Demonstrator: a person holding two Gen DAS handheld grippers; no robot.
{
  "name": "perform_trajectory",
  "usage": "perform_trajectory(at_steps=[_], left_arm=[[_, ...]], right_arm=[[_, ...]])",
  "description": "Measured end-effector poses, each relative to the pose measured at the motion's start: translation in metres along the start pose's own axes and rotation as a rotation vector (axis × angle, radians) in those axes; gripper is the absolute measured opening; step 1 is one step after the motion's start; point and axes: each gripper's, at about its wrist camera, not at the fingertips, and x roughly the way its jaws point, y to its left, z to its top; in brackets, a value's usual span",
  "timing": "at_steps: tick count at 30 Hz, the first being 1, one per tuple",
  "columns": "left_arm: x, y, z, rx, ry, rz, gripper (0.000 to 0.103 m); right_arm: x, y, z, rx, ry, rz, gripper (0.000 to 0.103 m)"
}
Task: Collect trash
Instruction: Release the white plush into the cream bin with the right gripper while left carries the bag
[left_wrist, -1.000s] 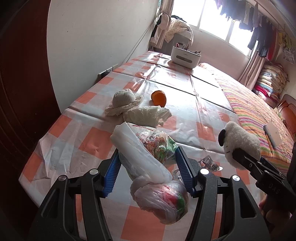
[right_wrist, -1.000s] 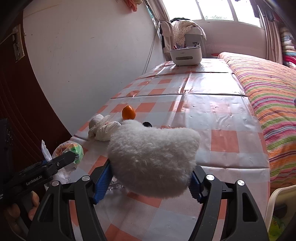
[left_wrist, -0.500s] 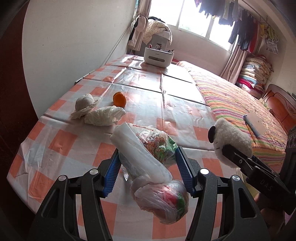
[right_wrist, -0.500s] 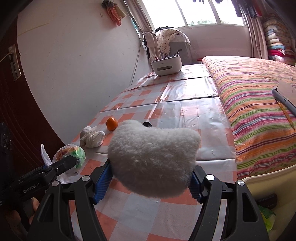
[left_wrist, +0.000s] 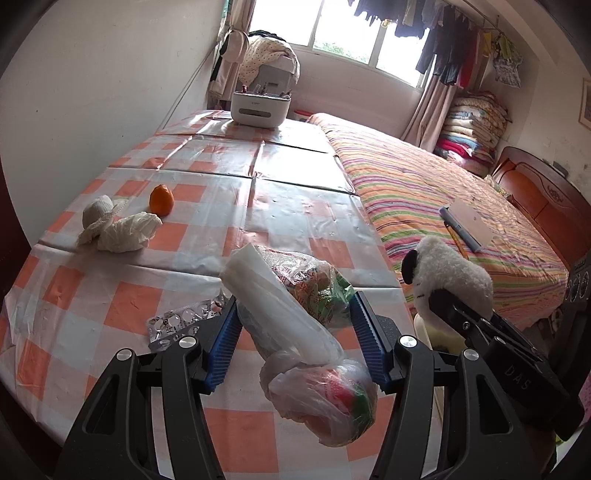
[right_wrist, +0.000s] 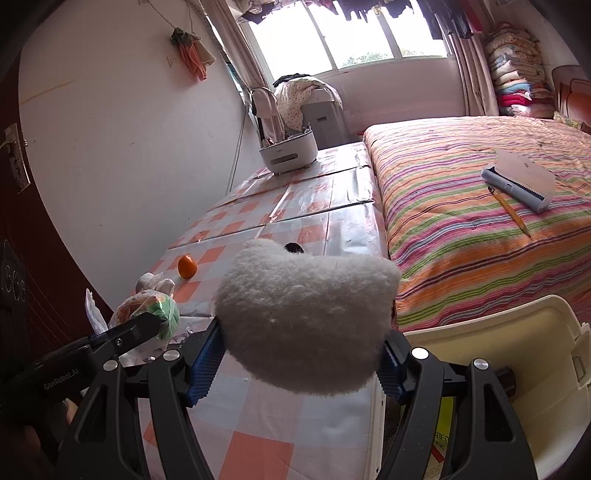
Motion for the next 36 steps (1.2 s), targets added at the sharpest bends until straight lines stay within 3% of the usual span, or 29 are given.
perform_trajectory(at_steps=[15, 25, 36], left_arm=[[0.011, -0.054, -0.011, 0.089, 0.03, -0.091, 0.058], [0.011, -0.085, -0.018, 0.148, 0.043, -0.153, 0.058], [0.014, -0.119, -0.03, 0.211, 0.066, -0.216, 0.058]], right_arm=[[-0.044, -0.062, -0.015, 0.119, -0.086, -0.114, 0.068], [-0.07, -0.089, -0.026, 0.17, -0.159, -0.246, 0.071], [-0.081, -0.107, -0.029, 0.235, -0.186, -0.278, 0.076]])
